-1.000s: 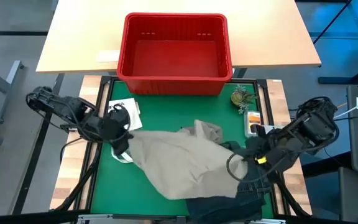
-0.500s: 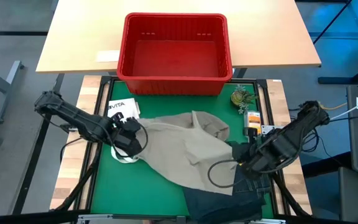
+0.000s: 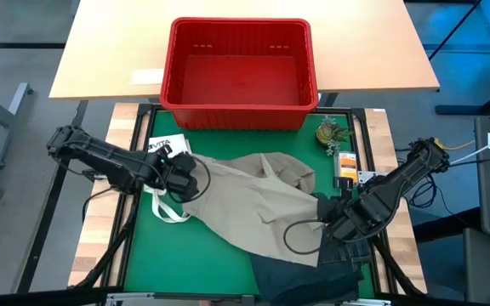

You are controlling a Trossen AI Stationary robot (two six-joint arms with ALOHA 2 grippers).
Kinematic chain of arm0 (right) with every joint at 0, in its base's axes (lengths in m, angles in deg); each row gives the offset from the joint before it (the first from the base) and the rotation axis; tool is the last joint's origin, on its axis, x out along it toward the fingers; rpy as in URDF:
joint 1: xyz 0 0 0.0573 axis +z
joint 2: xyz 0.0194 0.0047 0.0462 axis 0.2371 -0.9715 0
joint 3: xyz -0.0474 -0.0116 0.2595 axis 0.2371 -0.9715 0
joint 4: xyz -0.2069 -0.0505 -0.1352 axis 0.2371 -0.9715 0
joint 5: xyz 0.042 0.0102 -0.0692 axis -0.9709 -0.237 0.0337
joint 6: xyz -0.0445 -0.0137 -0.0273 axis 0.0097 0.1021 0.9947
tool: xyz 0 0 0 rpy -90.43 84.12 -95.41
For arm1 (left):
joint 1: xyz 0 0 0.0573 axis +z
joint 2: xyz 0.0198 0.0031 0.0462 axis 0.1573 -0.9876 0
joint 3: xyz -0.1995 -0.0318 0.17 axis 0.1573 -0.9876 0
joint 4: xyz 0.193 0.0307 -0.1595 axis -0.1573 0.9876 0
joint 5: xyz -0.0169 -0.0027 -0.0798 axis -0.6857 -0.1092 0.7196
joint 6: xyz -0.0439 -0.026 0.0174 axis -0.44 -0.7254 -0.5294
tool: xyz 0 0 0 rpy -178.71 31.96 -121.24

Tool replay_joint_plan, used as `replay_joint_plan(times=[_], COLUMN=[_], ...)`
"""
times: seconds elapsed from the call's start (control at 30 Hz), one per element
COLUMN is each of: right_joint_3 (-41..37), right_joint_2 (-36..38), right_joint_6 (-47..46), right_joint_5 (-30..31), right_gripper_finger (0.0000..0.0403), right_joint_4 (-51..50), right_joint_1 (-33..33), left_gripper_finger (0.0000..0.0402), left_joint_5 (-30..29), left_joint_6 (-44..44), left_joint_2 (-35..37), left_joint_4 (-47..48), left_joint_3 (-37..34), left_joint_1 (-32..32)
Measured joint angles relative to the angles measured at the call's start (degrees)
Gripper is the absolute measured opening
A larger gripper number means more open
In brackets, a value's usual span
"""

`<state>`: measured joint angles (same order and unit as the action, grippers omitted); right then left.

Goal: Fold Laundry from Bin
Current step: Fold the brown shorts

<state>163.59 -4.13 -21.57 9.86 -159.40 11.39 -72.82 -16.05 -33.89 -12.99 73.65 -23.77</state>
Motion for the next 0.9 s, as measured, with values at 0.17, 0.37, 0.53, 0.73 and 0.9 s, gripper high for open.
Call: replay_joint_plan(times=[0.17, 0.37, 0.53, 0.73, 0.9], right_joint_3=[0.0, 0.0, 0.0, 0.0, 0.0], right_joint_2=[0.0, 0.0, 0.0, 0.0, 0.0], right_joint_6=[0.3, 0.1, 0.1, 0.1, 0.1], right_joint_5=[-0.2, -2.1, -2.6, -7.3, -19.4], right_gripper_finger=[0.0006, 0.0061, 0.0146, 0.0211, 0.0224], right_joint_4=[0.0, 0.0, 0.0, -0.1, 0.0], right_joint_1=[0.0, 0.0, 0.0, 0.0, 0.0], left_gripper_finger=[0.0121, 0.0121, 0.0121, 0.0121, 0.0121], left_joint_5=[2.1, 2.6, 3.5, 3.3, 3.4], left_joint_6=[3.8, 5.4, 9.0, 11.3, 10.9], left_joint_2=[0.0, 0.6, 2.0, 3.7, 4.2], left_joint_4=[1.1, 1.6, 1.9, 4.6, 4.5], left_joint_3=[1.3, 3.0, 5.1, 7.6, 7.7], left_joint_1=[1.9, 2.4, 2.3, 2.3, 2.3])
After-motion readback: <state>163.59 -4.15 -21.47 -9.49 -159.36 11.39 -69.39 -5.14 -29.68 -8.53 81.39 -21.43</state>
